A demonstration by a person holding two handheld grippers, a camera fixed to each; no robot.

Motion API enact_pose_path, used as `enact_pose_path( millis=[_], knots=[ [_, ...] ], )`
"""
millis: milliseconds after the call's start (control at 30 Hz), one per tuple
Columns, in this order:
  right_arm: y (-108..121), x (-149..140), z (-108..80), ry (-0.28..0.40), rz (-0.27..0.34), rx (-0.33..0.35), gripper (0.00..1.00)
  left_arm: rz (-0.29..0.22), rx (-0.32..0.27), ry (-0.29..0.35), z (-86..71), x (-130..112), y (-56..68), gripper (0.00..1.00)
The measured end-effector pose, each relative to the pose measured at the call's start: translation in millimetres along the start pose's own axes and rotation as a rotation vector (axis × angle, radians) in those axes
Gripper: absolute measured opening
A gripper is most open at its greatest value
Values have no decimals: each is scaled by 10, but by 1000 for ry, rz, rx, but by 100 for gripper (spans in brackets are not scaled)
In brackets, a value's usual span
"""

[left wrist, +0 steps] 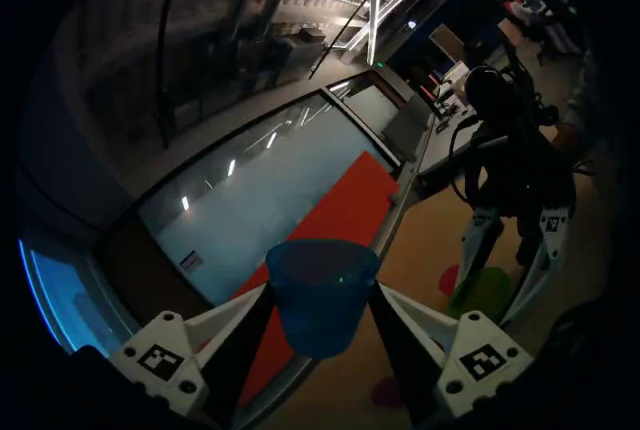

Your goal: Pour water

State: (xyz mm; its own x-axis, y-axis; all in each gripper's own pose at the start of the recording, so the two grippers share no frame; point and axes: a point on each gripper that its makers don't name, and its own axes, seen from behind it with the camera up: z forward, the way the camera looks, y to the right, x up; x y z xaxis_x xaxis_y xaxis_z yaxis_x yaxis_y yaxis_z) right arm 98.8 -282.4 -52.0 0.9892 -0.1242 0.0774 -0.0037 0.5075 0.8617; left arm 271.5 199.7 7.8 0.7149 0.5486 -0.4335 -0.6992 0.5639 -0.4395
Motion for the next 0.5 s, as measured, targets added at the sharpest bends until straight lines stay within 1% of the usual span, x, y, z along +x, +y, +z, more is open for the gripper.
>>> enact_pose_path(
  millis=[200,400,500],
  knots=[
    [-11,-32,44,-3,3,8,91,57,7,1,20,24,1,83],
    [1,-35,70,-5,5,9,91,122,19,2,81,27,7,83],
    [16,-31,78,-4,6,8,91,142,22,1,107,27,8,83]
  ],
)
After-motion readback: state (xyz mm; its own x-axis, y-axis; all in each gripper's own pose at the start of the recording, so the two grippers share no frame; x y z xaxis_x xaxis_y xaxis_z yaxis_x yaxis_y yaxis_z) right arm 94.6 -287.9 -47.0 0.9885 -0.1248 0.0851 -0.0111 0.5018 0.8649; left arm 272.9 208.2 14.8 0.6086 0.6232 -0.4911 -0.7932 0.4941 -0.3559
